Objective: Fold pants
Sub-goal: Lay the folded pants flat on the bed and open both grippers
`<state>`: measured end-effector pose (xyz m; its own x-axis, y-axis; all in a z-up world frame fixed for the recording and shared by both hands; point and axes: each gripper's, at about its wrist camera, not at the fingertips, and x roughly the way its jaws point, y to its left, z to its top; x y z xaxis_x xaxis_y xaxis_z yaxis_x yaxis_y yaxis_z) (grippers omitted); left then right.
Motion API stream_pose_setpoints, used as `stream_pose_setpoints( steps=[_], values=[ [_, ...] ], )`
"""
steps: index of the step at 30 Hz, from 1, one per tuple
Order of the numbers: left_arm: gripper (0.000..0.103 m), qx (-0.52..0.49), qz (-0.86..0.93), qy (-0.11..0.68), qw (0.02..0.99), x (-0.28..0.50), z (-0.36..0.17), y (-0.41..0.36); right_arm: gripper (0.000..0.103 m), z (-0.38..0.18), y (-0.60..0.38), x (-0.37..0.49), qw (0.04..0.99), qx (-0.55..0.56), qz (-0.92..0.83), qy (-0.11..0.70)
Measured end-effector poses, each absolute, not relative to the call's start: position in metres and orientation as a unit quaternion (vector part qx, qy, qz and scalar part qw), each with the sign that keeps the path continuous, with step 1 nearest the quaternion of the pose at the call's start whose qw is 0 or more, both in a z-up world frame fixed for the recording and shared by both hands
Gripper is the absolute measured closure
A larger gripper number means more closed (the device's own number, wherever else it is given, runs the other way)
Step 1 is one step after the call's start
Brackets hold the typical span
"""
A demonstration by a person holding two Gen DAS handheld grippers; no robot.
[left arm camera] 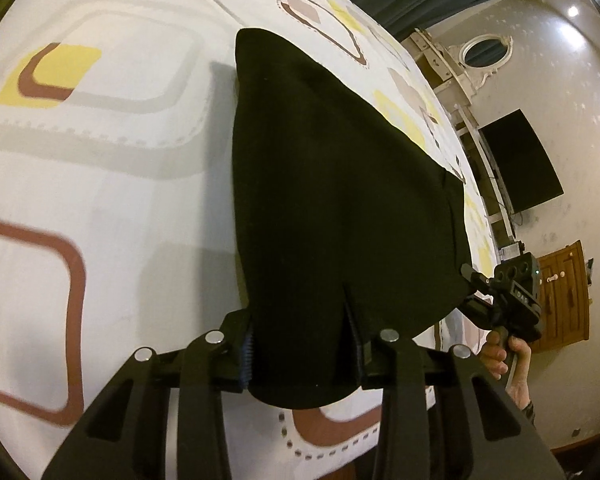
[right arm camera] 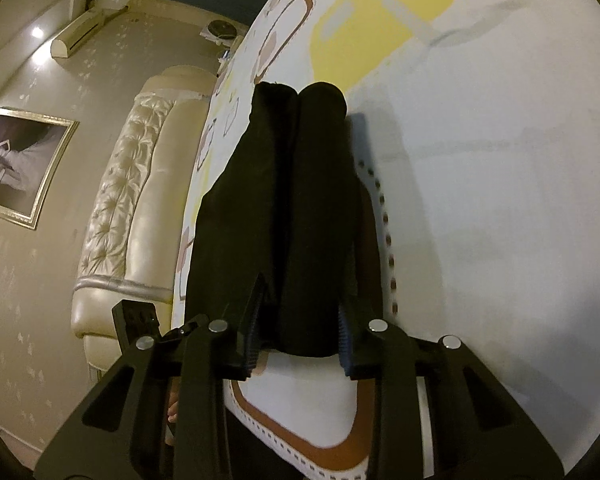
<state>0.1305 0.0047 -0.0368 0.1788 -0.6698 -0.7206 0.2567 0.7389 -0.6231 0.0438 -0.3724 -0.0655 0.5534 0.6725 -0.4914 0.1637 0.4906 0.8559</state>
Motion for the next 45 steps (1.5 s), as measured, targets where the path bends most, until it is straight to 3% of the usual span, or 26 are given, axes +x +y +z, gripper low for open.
stream_pose_setpoints(
  steps=[20,25,30,40,45],
  values=[
    [0.062,-0.192,-0.322,0.553,0.744,0.135,-0.052,0.007,0.073,-0.089,-0.374,0.034,0.726,0.508,0.18,0.427],
    [0.05,-0.186,-0.328,0.544,0.75,0.131,-0.053,0.009,0.071,-0.093,-0.379,0.031,0.721,0.519,0.183,0.421],
    [0.025,-0.17,-0.346,0.526,0.758,0.125,-0.049,0.001,0.061,-0.096,-0.384,0.029,0.713,0.537,0.185,0.412],
    [0.018,-0.07,-0.29,0.497,0.814,0.092,-0.034,-0.021,0.032,-0.073,-0.378,0.02,0.741,0.489,0.154,0.434],
    [0.018,-0.041,-0.237,0.47,0.849,0.069,-0.023,-0.025,0.026,-0.047,-0.364,-0.001,0.794,0.39,0.059,0.462]
  ],
)
